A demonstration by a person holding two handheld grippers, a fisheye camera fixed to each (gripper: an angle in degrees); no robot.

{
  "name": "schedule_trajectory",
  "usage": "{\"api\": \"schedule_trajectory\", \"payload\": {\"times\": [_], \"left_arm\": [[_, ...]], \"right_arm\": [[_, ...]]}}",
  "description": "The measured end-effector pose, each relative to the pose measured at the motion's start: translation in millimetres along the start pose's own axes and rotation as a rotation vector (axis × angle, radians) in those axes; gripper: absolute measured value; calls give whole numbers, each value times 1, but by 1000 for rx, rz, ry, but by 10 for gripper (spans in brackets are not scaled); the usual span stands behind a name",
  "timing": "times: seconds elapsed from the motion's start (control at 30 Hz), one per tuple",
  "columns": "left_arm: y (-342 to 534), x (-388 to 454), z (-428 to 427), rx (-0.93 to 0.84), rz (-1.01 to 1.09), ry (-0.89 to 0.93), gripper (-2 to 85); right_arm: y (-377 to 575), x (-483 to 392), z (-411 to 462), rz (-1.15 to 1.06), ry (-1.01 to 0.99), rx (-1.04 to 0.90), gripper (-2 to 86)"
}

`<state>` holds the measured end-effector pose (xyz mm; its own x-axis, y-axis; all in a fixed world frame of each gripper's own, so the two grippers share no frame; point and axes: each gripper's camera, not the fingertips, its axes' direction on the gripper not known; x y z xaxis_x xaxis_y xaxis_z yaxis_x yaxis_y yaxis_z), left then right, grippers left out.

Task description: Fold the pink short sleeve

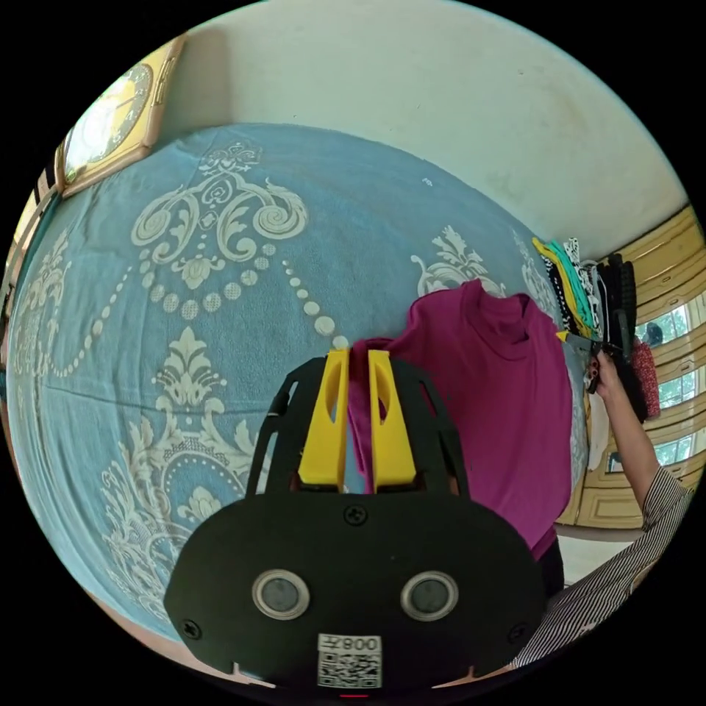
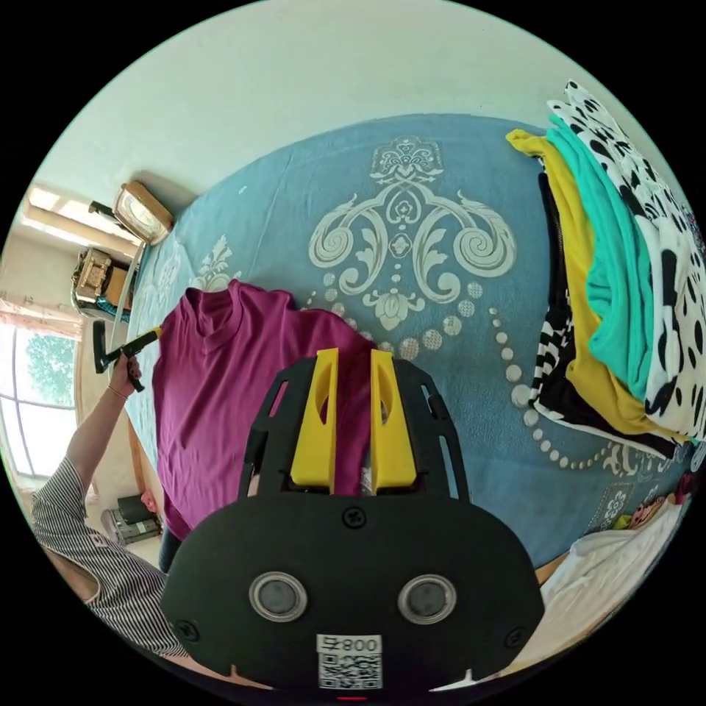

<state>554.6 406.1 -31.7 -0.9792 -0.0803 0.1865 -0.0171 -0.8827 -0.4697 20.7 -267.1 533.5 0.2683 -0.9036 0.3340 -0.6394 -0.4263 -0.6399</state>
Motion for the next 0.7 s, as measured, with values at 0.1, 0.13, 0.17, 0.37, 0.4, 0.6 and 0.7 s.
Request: {"api": "schedule_trajectory", "payload": {"times": [0.1, 0.13, 0.17, 0.37, 0.4, 0.6, 0.7], "left_arm": [[-5, 9, 0, 6, 16, -30, 28], [-6, 10, -1, -4, 14, -32, 26], [-8, 13, -5, -13, 19, -54, 22], [-6, 15, -46, 86, 60, -131, 16], [-8, 12, -43, 64, 58, -130, 16], [-22, 0, -20, 30, -23, -119, 26], [-13, -4, -31, 108, -39, -58, 39]], "right_arm": [[-3, -11, 6, -10, 57, 15, 54], [-4, -12, 5, -9, 54, 14, 49], [-4, -14, 3, -10, 48, 4, 39], [16, -31, -52, -40, 153, 114, 26], [15, -30, -53, -39, 144, 118, 27], [-19, -18, -12, 44, 88, 27, 41], [-13, -18, -26, 31, 101, 86, 42]]}}
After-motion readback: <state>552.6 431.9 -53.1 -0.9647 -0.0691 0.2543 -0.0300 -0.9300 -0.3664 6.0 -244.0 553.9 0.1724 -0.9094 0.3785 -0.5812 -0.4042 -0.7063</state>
